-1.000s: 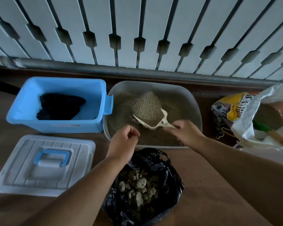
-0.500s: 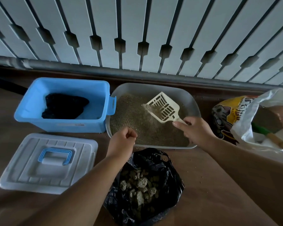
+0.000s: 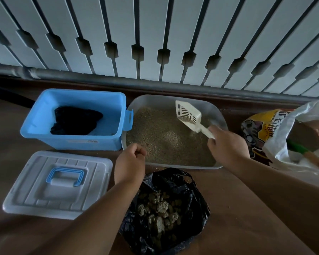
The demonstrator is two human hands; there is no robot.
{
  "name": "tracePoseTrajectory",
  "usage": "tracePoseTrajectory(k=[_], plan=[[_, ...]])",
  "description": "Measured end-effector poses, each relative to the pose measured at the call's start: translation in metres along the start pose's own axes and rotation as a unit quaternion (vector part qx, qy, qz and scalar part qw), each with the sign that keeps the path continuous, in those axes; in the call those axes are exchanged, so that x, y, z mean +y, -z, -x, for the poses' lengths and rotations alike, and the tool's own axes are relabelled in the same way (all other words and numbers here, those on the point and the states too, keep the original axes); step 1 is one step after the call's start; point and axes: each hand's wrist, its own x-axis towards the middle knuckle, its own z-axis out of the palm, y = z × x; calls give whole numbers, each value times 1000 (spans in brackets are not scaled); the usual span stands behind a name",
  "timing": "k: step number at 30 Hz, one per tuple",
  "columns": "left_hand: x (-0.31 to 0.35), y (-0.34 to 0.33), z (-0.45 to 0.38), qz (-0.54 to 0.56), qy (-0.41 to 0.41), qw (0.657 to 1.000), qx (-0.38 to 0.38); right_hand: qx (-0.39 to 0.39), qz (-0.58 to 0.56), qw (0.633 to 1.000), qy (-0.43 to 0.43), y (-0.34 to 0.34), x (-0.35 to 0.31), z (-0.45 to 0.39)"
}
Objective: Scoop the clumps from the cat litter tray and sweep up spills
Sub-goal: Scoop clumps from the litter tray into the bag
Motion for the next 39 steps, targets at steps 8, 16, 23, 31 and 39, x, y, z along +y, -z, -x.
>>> tracePoseTrajectory(k=[8, 16, 23, 31, 39], plan=[[1, 4, -9, -81, -2, 996, -21, -21, 13, 998, 65, -8, -26, -13], [-19, -5, -21, -149, -39, 983, -96, -73, 68, 995, -22, -20, -54, -62], [-34, -1, -28, -104, -87, 980, -149, -143, -11, 990, 14, -32, -113, -76], [-36, 0, -32, -94, -98, 977, -165, -207, 118, 953, 187, -3, -134, -61], [-35, -1, -30, -105, -92, 978, -157, -219, 185, 942, 177, 53, -68, -26]])
